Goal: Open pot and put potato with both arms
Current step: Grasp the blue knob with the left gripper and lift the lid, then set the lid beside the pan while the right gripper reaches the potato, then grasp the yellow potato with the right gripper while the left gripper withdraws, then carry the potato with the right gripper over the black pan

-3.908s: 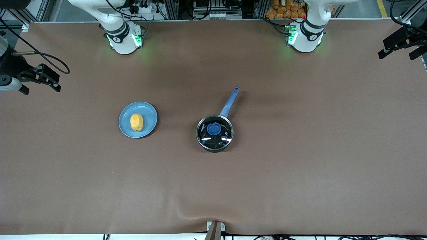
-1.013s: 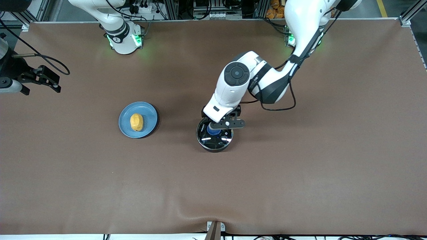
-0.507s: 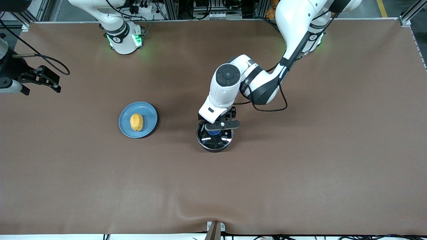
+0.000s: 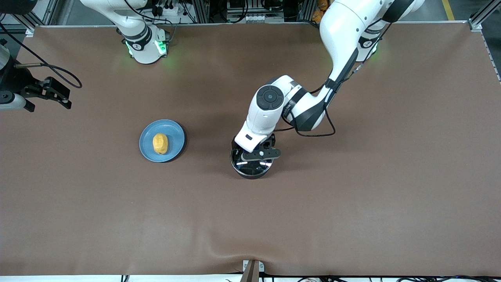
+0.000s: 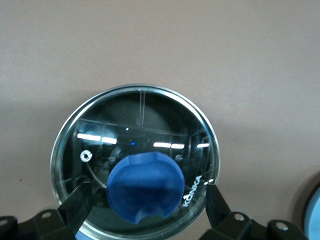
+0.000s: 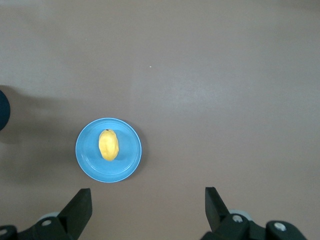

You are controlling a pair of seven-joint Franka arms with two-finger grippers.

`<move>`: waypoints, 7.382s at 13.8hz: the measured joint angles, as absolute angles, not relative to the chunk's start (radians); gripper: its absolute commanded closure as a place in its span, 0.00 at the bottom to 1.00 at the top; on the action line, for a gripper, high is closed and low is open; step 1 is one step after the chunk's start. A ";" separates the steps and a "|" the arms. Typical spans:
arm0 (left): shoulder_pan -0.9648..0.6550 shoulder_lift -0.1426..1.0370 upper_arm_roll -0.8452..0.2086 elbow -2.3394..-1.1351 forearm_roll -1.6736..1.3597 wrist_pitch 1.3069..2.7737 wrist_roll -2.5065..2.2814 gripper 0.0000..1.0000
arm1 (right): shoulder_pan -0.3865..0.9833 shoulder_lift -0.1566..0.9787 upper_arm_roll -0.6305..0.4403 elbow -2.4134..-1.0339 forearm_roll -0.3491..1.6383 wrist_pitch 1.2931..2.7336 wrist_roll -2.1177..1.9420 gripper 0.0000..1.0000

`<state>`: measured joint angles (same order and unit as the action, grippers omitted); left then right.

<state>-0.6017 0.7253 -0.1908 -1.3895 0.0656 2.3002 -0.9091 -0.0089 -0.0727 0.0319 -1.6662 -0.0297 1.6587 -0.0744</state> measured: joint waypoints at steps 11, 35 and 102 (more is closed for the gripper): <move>-0.612 0.761 -0.175 -1.383 0.066 2.361 -0.909 0.34 | -0.009 -0.070 0.032 -1.666 -0.030 1.659 -0.074 0.00; -0.302 0.494 -0.201 -1.412 -0.007 2.022 -0.634 1.00 | -0.008 -0.039 0.033 -1.732 0.035 1.721 -0.073 0.00; 0.020 -0.051 -0.056 -1.522 -0.009 1.473 -0.091 0.00 | 0.458 0.243 0.031 -1.651 0.037 1.885 0.465 1.00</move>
<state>0.0200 -0.0513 -0.0560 -1.5218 -0.0094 1.4726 -0.0915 0.4585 0.2428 0.0307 -1.6508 0.0369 1.8846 0.4653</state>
